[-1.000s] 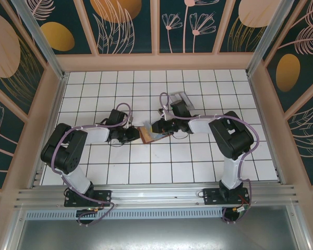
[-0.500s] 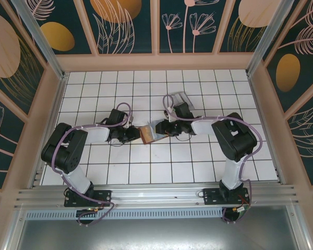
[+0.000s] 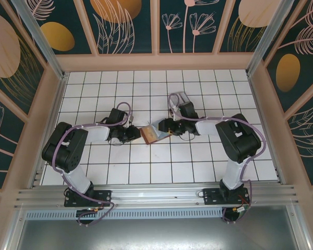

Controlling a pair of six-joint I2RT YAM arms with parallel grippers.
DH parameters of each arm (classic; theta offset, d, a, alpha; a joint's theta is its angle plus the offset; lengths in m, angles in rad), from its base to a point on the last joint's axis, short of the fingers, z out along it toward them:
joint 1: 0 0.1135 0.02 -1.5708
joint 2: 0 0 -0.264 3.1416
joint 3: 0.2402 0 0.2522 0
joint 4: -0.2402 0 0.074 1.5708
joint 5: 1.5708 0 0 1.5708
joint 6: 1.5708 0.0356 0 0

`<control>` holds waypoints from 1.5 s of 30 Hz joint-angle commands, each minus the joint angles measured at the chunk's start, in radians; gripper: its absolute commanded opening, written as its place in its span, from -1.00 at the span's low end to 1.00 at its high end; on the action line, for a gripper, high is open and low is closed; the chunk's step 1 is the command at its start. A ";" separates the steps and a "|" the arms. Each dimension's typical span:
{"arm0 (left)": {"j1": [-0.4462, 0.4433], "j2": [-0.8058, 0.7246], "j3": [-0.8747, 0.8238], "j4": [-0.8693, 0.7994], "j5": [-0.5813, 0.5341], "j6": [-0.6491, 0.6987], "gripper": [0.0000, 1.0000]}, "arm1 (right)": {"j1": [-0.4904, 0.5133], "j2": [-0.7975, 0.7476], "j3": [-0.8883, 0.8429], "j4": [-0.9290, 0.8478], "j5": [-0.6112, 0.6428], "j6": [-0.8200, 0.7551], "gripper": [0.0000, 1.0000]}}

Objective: Put the credit cards into the card holder
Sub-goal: Flip over the card slot in the card holder, then pick up the credit card from the storage box.

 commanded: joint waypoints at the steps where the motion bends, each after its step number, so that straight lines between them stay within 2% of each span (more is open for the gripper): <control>1: 0.003 0.043 0.010 0.058 -0.070 0.006 -0.51 | -0.025 -0.053 -0.009 -0.106 0.170 0.017 0.15; 3: 0.003 0.040 0.006 0.068 -0.073 0.005 -0.50 | -0.026 -0.080 0.004 -0.155 0.248 0.009 0.16; 5: 0.003 0.048 0.019 0.055 -0.063 0.011 -0.50 | -0.026 -0.114 -0.005 -0.154 0.267 0.006 0.18; 9: 0.003 0.034 0.001 0.074 -0.071 0.004 -0.48 | -0.021 -0.133 0.008 -0.119 0.159 -0.040 0.21; 18: 0.003 0.047 0.002 0.081 -0.040 -0.004 -0.48 | -0.026 -0.108 0.045 -0.132 0.069 -0.101 0.15; 22: 0.003 0.033 -0.015 0.094 -0.050 -0.014 -0.47 | 0.003 -0.035 0.095 -0.142 -0.051 -0.142 -0.15; 25: 0.003 0.042 -0.005 0.078 -0.051 -0.013 -0.47 | 0.040 0.007 0.120 -0.134 -0.115 -0.150 -0.27; 28: 0.003 0.019 -0.024 0.100 -0.060 -0.034 -0.46 | 0.077 0.045 0.138 -0.100 -0.271 -0.167 -0.40; 30: 0.003 0.011 -0.026 0.101 -0.065 -0.039 -0.45 | 0.081 0.023 0.150 -0.114 -0.326 -0.212 -0.36; 32: 0.003 0.004 -0.012 0.076 -0.060 -0.032 -0.43 | 0.055 -0.018 0.145 -0.110 -0.347 -0.227 -0.23; 34: 0.003 -0.010 -0.014 0.066 -0.072 -0.031 -0.38 | 0.013 -0.046 0.145 -0.107 -0.338 -0.227 -0.17; 36: 0.003 -0.039 -0.017 0.067 -0.087 -0.033 -0.31 | -0.039 -0.068 0.158 -0.148 -0.266 -0.242 -0.17; 40: 0.003 -0.039 0.009 0.036 -0.083 -0.025 -0.24 | -0.122 -0.114 0.213 -0.257 0.031 -0.288 -0.09; 45: 0.003 -0.058 -0.011 0.059 -0.077 -0.037 -0.14 | -0.129 -0.084 0.381 -0.441 0.348 -0.424 -0.01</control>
